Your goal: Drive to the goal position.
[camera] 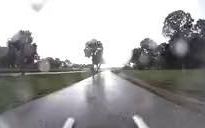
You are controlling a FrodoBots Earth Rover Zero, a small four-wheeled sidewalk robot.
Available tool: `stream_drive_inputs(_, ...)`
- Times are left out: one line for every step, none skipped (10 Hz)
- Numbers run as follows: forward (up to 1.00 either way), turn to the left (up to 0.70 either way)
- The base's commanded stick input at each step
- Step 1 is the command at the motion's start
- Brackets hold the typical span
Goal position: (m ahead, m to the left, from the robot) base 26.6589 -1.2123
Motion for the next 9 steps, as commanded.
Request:
stream_drive_inputs(1.00,0.00)
stream_drive_inputs(1.00,0.00)
stream_drive_inputs(1.00,0.00)
stream_drive_inputs(1.00,0.00)
stream_drive_inputs(1.00,0.00)
stream_drive_inputs(1.00,0.00)
stream_drive_inputs(1.00,0.00)
stream_drive_inputs(1.00,0.00)
stream_drive_inputs(1.00,0.00)
